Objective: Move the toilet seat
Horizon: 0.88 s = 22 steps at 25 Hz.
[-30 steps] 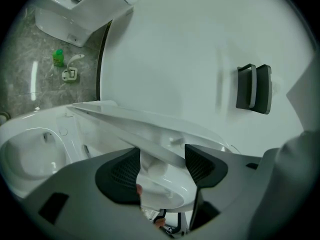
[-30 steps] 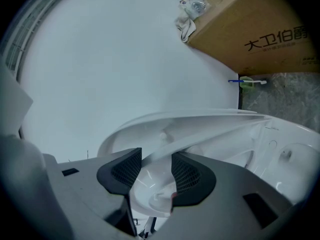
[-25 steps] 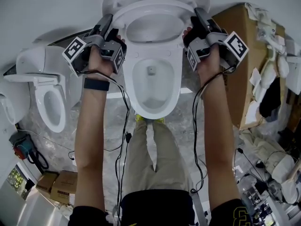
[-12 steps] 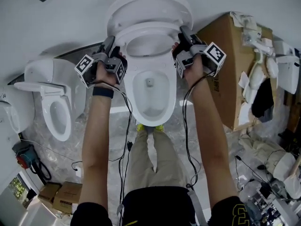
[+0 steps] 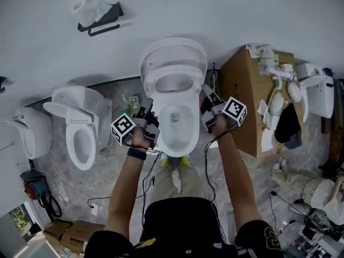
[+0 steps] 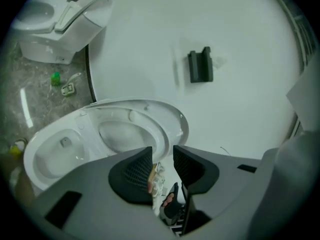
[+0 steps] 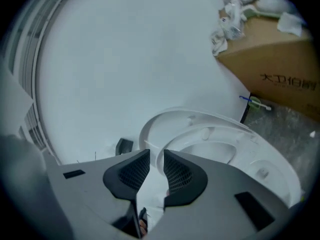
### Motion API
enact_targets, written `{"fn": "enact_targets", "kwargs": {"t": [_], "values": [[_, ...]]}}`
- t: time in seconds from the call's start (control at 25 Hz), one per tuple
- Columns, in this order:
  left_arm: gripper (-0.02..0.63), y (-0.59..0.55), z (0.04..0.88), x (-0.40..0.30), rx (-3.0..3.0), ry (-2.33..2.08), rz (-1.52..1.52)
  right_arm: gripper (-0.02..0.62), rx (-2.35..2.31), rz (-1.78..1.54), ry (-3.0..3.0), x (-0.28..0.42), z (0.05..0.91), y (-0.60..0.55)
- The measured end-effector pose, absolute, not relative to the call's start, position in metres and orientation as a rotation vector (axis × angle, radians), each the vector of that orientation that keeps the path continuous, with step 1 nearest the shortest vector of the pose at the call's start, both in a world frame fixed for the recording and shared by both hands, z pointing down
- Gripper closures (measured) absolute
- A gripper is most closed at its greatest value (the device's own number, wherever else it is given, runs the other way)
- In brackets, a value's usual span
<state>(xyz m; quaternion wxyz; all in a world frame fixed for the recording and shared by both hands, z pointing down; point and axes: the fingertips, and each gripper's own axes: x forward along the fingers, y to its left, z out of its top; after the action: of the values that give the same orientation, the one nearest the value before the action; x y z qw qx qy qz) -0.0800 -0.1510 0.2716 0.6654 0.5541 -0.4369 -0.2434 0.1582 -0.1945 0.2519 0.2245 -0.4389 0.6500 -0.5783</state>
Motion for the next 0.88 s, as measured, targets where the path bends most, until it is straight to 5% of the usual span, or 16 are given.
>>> {"fn": "enact_targets", "kwargs": {"t": [0.32, 0.88], "values": [[0.564, -0.061, 0.179, -0.051, 1.643, -1.023, -0.338, 0.550, -1.472, -1.290, 2.288, 0.137, 0.169, -0.073], [0.575, 0.003, 0.111, -0.051, 2.407, -1.540, 0.257, 0.568, -1.917, -0.421, 2.637, 0.115, 0.082, 0.012]]}}
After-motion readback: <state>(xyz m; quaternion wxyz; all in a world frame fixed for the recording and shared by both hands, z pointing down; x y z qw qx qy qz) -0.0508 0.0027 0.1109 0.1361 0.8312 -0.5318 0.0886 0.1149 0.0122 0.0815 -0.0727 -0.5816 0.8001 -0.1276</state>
